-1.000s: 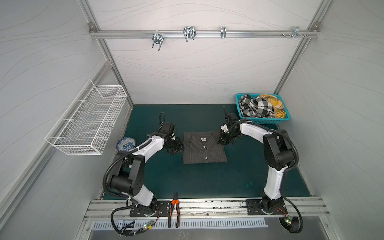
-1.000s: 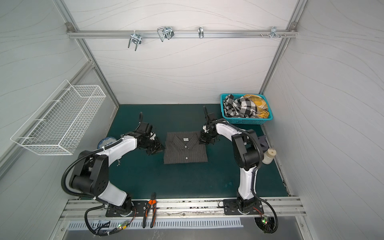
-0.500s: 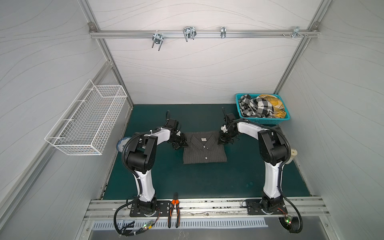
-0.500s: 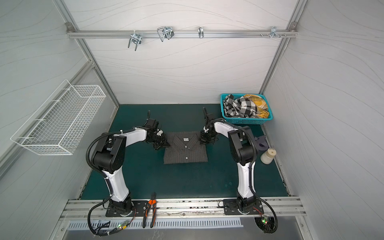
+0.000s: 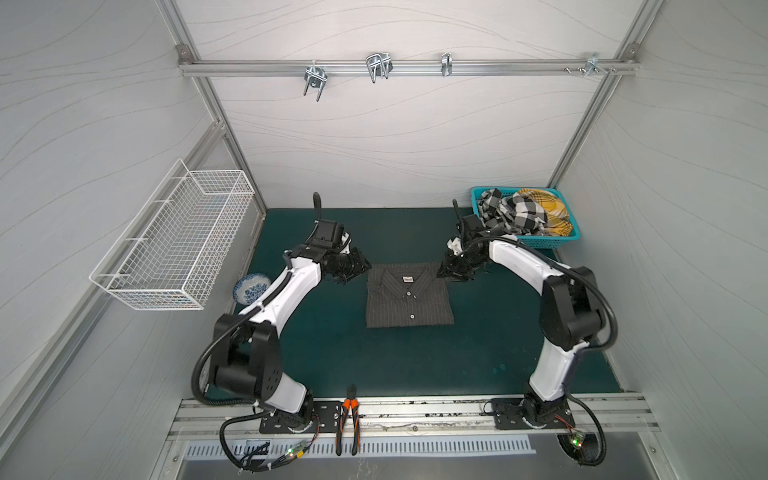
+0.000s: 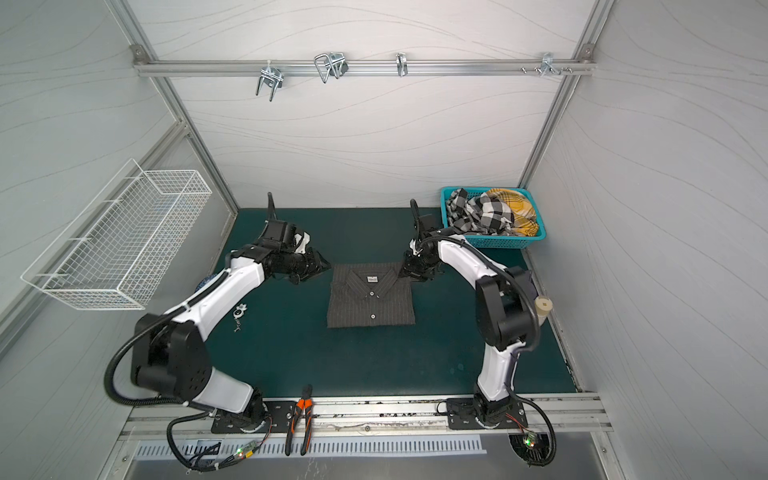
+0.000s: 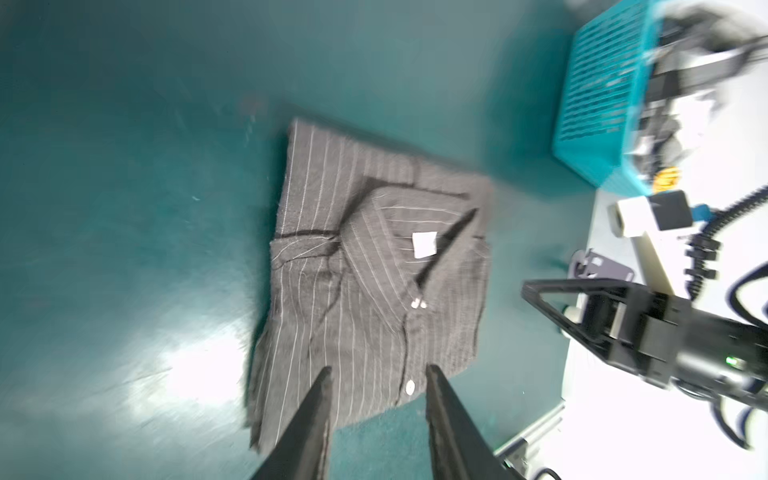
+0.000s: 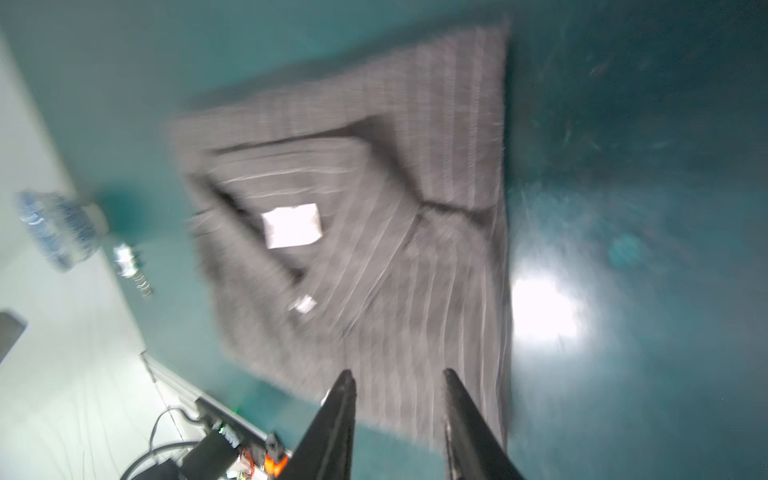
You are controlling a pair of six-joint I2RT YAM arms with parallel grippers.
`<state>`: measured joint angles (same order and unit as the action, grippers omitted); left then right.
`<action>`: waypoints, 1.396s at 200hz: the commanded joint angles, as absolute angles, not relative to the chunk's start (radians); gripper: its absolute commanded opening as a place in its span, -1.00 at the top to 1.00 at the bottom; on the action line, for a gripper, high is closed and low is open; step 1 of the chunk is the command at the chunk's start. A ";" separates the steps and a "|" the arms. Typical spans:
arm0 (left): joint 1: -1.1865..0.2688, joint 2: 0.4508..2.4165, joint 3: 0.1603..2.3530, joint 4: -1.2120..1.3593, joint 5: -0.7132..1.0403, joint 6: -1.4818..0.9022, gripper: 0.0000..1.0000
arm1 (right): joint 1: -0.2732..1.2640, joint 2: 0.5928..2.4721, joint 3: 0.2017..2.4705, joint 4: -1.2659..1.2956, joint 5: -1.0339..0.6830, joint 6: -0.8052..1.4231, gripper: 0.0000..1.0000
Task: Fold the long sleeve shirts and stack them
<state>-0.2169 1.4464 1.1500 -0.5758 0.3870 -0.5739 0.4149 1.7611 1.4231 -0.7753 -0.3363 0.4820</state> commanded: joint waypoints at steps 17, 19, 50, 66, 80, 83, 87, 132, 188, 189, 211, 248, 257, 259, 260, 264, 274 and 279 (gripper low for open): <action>-0.178 1.408 0.988 -0.667 0.438 -0.553 0.25 | 0.426 1.526 1.263 -0.853 -0.308 0.505 0.21; -0.179 1.404 0.978 -0.663 0.446 -0.554 0.25 | 0.425 1.516 1.253 -0.853 -0.307 0.508 0.21; -0.176 1.327 0.803 -0.578 0.502 -0.628 -0.13 | 0.429 1.370 1.095 -0.859 -0.311 0.534 0.18; -0.176 1.311 0.753 -0.560 0.514 -0.644 -0.34 | 0.428 1.314 1.010 -0.839 -0.313 0.540 0.16; -0.177 1.315 0.731 -0.545 0.520 -0.649 -0.79 | 0.419 1.296 0.946 -0.801 -0.340 0.544 0.15; -0.176 1.319 0.730 -0.545 0.519 -0.647 -0.79 | 0.417 1.296 0.935 -0.792 -0.346 0.545 0.16; -0.176 1.327 0.731 -0.542 0.518 -0.643 -0.79 | 0.413 1.296 0.920 -0.780 -0.355 0.547 0.15; -0.175 1.440 0.751 -0.442 0.519 -0.642 -0.70 | 0.399 1.391 0.885 -0.706 -0.418 0.563 0.16; -0.172 1.604 0.810 -0.271 0.595 -0.650 -0.44 | 0.399 1.417 0.904 -0.705 -0.427 0.562 0.16; -0.171 1.606 0.812 -0.269 0.594 -0.650 -0.44 | 0.399 1.417 0.904 -0.705 -0.428 0.563 0.16; -0.163 1.651 0.822 -0.251 0.595 -0.647 -0.25 | 0.399 1.411 0.900 -0.706 -0.431 0.569 0.16; -0.156 1.700 0.820 -0.218 0.615 -0.662 -0.04 | 0.397 1.399 0.890 -0.706 -0.426 0.568 0.16; -0.155 1.707 0.818 -0.210 0.617 -0.668 0.01 | 0.398 1.399 0.887 -0.704 -0.423 0.569 0.15; -0.156 1.708 0.819 -0.208 0.617 -0.669 0.02 | 0.398 1.399 0.886 -0.704 -0.419 0.571 0.15; -0.156 1.710 0.819 -0.205 0.617 -0.670 0.02 | 0.398 1.400 0.886 -0.704 -0.420 0.572 0.14; -0.156 1.713 0.819 -0.200 0.617 -0.674 0.04 | 0.397 1.400 0.884 -0.704 -0.420 0.575 0.14; -0.156 1.720 0.816 -0.188 0.617 -0.681 0.07 | 0.396 1.401 0.882 -0.700 -0.416 0.581 0.13; -0.155 1.726 0.816 -0.184 0.618 -0.685 0.09 | 0.396 1.401 0.882 -0.700 -0.411 0.584 0.12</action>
<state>-0.1585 1.6848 0.8036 -0.2268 0.6285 -0.6674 0.4038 1.4075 0.8848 -0.7036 -0.4133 0.5629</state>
